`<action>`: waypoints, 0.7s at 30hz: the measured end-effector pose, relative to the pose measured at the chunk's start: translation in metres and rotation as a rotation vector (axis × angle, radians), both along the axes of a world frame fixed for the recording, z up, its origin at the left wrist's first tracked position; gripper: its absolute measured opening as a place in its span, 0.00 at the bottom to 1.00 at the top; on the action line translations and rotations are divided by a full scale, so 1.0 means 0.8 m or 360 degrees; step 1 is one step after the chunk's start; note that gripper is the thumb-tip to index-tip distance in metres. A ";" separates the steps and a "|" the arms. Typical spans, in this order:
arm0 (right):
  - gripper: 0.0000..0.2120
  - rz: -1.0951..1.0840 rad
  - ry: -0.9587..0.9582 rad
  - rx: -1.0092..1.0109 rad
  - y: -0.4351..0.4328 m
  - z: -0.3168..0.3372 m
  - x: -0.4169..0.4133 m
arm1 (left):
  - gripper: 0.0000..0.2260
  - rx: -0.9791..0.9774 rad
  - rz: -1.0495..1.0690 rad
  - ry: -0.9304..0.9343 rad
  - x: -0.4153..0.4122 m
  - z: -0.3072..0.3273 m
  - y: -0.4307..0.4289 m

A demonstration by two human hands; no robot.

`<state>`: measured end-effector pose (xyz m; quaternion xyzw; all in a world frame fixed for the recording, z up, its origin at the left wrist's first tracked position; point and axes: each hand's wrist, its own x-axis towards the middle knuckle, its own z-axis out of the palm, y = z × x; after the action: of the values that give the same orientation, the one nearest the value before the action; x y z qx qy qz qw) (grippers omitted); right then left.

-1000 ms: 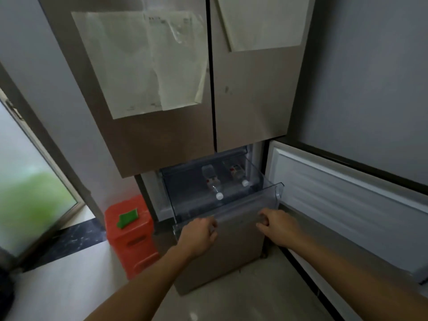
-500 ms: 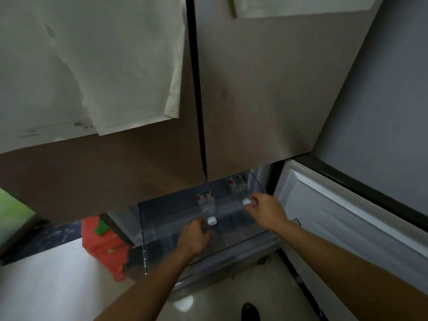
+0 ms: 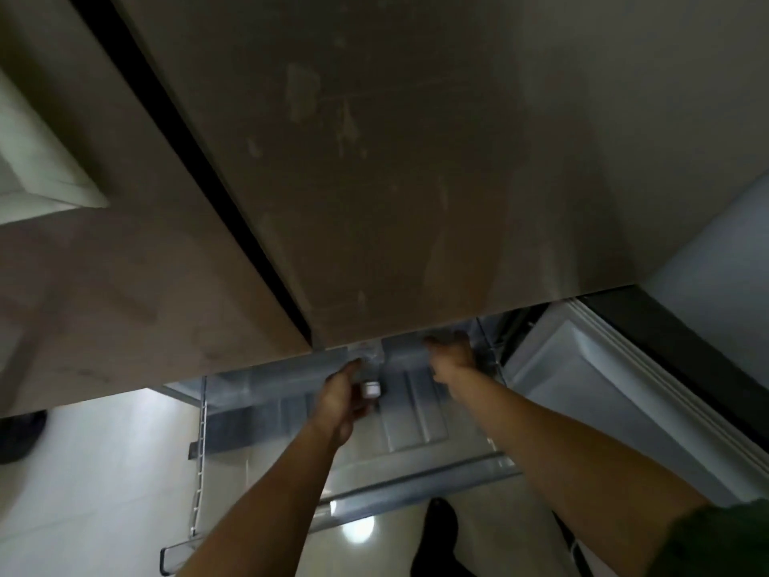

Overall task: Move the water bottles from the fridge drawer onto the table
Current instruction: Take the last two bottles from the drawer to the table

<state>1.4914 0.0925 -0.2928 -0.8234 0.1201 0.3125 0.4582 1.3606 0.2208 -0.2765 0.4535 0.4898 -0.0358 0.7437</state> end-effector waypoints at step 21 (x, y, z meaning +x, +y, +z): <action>0.12 -0.0787 0.0448 0.0989 -0.039 0.083 -0.085 | 0.20 0.1454 -0.0251 0.0219 -0.142 0.102 -0.017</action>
<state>1.4237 0.0612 -0.2264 -0.5416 0.2756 0.3237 0.7252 1.2469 0.2075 -0.1946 0.7669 0.4677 0.0969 0.4287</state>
